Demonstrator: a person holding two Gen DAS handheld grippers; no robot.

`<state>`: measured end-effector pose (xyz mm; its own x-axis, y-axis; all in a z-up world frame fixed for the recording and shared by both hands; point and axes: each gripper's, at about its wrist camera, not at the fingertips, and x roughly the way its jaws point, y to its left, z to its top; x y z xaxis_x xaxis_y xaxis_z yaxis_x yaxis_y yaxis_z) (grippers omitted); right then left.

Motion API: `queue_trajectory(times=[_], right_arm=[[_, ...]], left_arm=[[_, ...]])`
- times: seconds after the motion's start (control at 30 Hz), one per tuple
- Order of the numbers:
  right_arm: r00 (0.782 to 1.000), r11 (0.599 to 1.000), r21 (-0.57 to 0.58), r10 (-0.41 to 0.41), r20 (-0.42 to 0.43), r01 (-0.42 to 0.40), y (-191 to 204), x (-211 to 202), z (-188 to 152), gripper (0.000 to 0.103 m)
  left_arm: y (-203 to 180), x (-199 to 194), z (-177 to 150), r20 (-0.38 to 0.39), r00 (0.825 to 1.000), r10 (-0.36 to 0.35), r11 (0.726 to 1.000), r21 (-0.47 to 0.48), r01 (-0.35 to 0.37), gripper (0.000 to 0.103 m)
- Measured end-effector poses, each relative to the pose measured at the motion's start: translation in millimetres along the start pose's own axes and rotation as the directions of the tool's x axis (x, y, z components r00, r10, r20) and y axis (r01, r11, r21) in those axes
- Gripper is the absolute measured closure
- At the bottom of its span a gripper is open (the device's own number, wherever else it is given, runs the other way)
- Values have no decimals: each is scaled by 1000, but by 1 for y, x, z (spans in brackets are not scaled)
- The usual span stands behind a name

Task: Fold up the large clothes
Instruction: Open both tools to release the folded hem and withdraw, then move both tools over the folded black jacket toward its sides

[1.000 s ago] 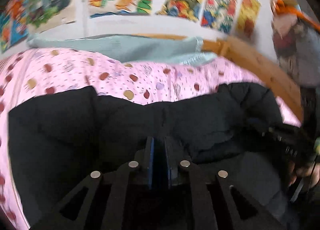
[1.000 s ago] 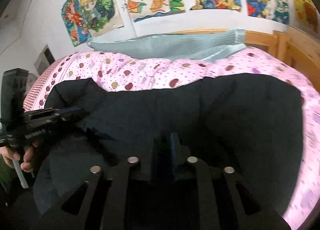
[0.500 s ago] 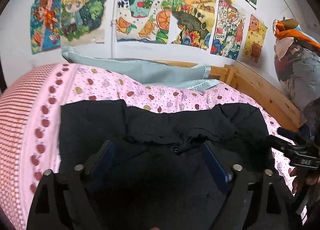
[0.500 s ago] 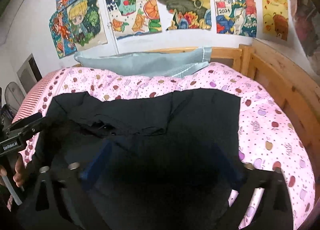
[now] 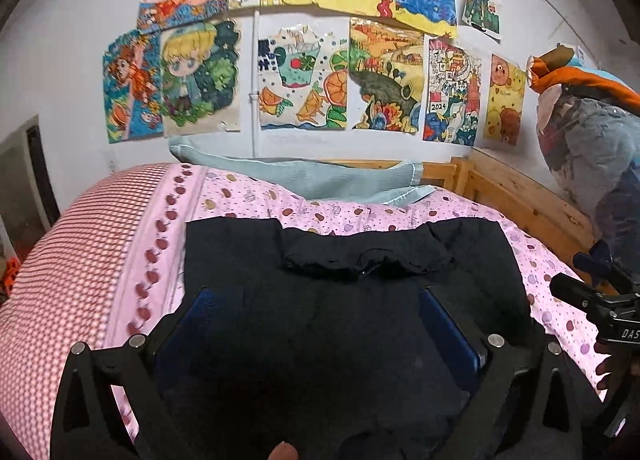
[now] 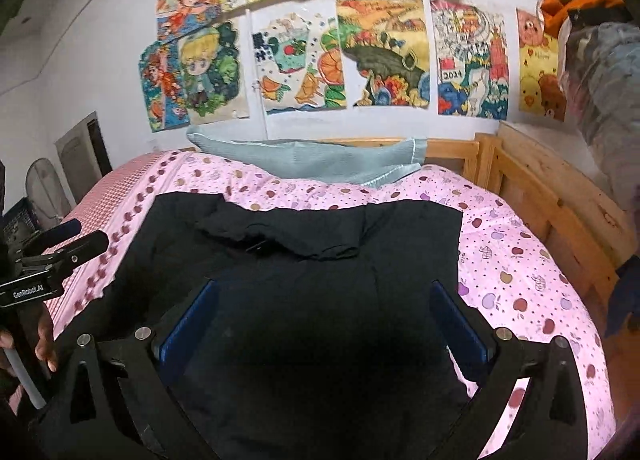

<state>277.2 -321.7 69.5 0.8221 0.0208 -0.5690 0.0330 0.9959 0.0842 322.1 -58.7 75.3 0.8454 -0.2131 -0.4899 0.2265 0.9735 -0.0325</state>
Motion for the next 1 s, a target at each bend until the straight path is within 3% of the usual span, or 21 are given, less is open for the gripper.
queue_trajectory(times=[0.5, 1.0], right_arm=[[1000, 999, -46, 16, 21, -15, 24, -74, -39, 1], [1000, 997, -74, -5, -30, 2, 36, -126, -90, 1]], left_arm=[[-13, -85, -44, 37, 997, 63, 996, 63, -65, 0], [-14, -131, -92, -26, 997, 68, 992, 110, -65, 0]])
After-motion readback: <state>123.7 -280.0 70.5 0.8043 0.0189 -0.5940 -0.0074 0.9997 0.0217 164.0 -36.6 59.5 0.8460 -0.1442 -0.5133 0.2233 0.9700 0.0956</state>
